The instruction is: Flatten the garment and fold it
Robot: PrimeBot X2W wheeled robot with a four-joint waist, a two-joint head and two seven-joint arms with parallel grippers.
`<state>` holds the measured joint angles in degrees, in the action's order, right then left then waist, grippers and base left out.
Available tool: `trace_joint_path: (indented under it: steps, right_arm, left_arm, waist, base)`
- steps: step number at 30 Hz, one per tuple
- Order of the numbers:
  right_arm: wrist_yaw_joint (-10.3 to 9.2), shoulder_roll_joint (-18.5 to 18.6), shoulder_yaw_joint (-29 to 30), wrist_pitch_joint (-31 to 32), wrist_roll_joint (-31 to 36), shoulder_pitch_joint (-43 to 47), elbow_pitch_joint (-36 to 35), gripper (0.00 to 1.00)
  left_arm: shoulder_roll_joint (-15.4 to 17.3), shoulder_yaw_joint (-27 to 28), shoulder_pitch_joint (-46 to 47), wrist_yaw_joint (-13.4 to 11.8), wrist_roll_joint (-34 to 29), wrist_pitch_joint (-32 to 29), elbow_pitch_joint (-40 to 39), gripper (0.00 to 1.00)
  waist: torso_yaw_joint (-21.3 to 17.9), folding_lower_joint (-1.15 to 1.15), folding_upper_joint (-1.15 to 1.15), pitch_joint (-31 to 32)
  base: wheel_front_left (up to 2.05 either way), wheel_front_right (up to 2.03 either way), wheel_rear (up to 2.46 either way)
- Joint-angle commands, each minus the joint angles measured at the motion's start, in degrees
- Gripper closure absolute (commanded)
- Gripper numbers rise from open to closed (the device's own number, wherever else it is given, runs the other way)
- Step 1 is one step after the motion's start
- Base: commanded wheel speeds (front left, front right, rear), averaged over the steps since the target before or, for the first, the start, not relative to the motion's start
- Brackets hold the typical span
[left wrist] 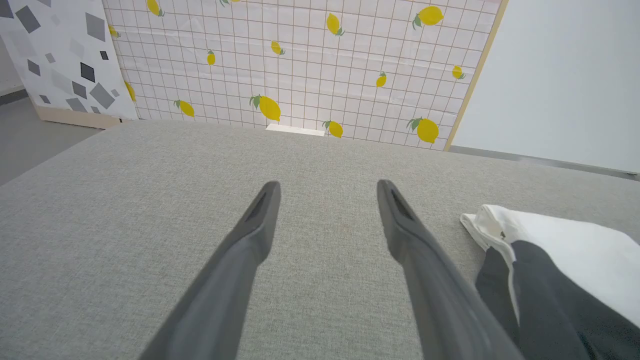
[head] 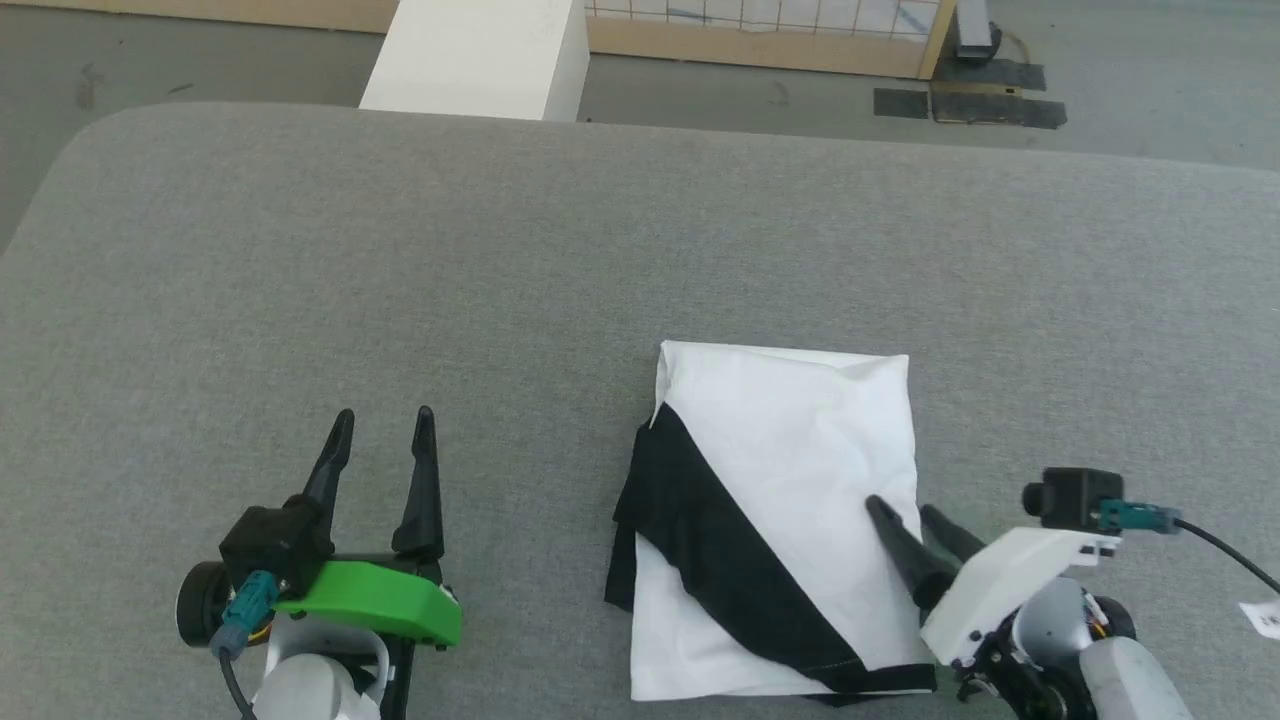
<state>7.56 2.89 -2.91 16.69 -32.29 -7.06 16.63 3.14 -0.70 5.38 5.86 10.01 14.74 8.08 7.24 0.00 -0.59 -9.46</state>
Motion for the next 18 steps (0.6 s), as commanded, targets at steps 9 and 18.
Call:
trace_joint_path:
  steps: [9,18]
  right_arm:
    - [-0.08,-0.02,-0.31,8.19,9.27,-2.32,2.27,1.0]
    - [-0.08,3.82,-4.96,16.56,33.67,-7.01,-9.49,1.0]
  left_arm:
    - [-0.25,0.0,-0.06,-0.22,0.76,0.26,0.11,0.0]
    - [-0.25,0.31,-0.53,-0.06,-0.27,0.26,-1.13,0.0]
  waist:
    - [0.23,0.0,0.59,-0.19]
    - [-5.94,0.0,0.59,-1.14]
  base:
    - [0.0,0.0,0.0]
    - [0.0,0.0,0.0]
